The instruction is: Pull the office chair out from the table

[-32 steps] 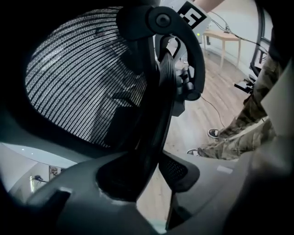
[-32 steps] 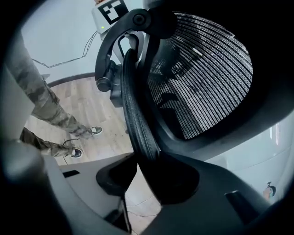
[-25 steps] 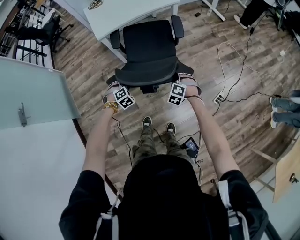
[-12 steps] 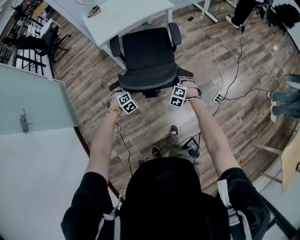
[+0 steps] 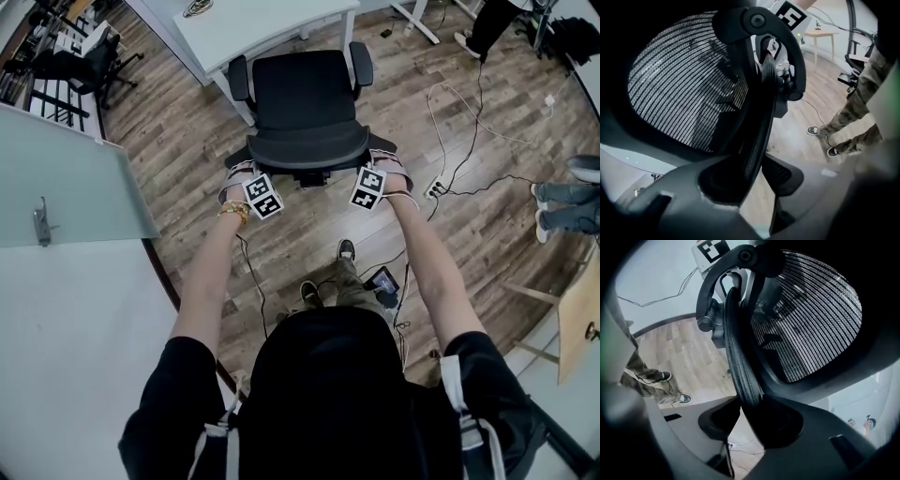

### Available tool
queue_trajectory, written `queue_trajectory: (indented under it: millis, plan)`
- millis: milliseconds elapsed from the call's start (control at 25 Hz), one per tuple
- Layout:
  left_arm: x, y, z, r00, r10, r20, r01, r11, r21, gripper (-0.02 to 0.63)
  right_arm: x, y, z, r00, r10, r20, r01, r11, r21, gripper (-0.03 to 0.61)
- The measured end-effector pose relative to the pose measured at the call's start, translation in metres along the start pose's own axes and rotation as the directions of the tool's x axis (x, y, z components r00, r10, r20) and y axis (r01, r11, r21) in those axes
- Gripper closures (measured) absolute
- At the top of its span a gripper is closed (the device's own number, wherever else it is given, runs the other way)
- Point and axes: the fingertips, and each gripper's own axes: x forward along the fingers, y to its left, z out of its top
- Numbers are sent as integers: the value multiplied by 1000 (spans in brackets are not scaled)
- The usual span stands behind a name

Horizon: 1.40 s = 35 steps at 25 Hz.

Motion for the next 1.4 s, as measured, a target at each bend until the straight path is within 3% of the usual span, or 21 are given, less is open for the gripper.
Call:
queue_trajectory:
  millis: [1400]
  plan:
    - [-58, -76, -45, 996, 51, 68, -56, 996, 72, 454, -57, 95, 26, 997, -46, -54, 48, 998, 33, 440]
